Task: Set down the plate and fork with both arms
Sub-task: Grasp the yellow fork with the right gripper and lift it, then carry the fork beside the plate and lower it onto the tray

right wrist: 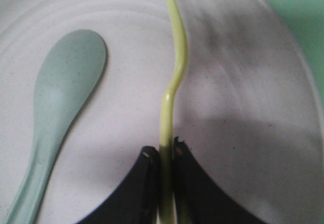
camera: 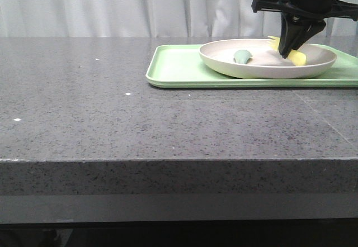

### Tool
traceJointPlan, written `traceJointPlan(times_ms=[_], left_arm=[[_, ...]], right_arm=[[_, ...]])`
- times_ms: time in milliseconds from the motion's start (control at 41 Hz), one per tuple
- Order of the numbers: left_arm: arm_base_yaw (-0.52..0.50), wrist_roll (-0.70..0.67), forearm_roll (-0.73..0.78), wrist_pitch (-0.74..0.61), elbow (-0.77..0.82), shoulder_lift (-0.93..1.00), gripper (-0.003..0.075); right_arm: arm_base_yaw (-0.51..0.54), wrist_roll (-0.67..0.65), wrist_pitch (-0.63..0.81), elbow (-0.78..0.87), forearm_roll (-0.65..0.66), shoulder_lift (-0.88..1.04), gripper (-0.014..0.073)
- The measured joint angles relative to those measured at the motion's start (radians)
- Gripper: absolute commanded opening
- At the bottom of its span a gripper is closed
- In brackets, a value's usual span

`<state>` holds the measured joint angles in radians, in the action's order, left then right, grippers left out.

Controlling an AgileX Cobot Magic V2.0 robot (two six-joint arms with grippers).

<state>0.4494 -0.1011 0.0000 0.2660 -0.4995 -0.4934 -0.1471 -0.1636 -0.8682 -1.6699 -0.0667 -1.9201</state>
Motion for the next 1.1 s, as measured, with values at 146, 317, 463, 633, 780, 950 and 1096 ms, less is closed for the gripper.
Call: traceJointPlan(times_ms=[146,317,463,633,780,950,1096], left_arm=[[0.0,0.0,0.0,0.0,0.0,0.0,-0.0018],[0.0,0.0,0.0,0.0,0.0,0.0,-0.0018],[0.0,0.0,0.0,0.0,0.0,0.0,-0.0018],[0.0,0.0,0.0,0.0,0.0,0.0,-0.0018],[0.0,0.0,0.0,0.0,0.0,0.0,-0.0018],[0.0,0.0,0.0,0.0,0.0,0.0,-0.0018],[0.0,0.0,0.0,0.0,0.0,0.0,-0.0018]], right_arm=[[0.0,0.0,-0.02,-0.005,0.0,0.007,-0.0048],[0.0,0.002,-0.051,-0.044,0.0,0.063,-0.0048],[0.0,0.02,-0.092,-0.07,0.0,0.143,-0.0048],[0.0,0.065,-0.1,-0.069,0.0,0.245,-0.0048],[0.0,0.077,-0.071,-0.011,-0.002,0.345,-0.0048],[0.0,0.079,0.003,0.149,-0.002,0.467,-0.0048],[0.0,0.079,0.081,0.299,0.018,0.552,-0.0048]])
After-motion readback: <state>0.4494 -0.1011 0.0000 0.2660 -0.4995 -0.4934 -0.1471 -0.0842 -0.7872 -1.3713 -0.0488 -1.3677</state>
